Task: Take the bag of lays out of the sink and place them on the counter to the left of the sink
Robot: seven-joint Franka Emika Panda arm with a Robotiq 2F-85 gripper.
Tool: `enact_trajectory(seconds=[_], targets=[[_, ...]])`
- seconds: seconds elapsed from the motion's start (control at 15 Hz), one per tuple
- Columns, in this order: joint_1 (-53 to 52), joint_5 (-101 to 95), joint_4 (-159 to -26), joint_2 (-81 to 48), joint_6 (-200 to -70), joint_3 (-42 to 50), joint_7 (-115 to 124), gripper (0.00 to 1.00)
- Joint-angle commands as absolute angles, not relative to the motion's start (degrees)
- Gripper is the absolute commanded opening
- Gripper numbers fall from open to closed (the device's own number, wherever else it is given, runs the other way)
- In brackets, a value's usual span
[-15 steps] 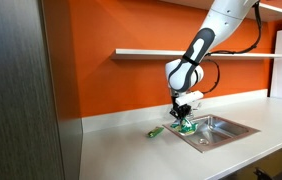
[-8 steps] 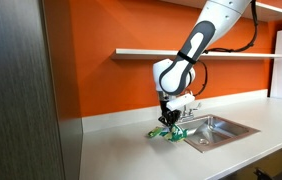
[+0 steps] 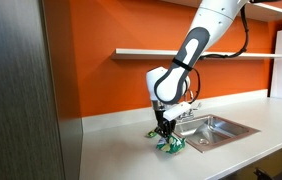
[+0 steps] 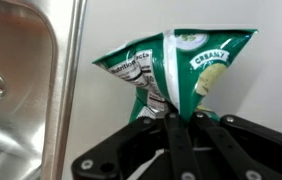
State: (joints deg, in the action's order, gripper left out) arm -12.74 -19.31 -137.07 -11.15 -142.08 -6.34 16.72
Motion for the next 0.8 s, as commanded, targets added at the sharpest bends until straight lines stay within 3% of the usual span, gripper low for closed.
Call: enact_trajectory(seconds=[0.0,0.13,0.67,0.73], targets=[[-12.8,-18.2,-136.3,-12.5,-141.7,-6.8,14.7,0.32],[-12.7,-18.3,-136.4,-12.4,-141.8,-6.7,14.8,0.39],[-12.9,-18.9,-136.4,-11.0,-140.8,-6.2,15.5,0.99],[-12.8,-18.7,-136.4,-10.7,-140.7,-6.3,15.4,1.00]])
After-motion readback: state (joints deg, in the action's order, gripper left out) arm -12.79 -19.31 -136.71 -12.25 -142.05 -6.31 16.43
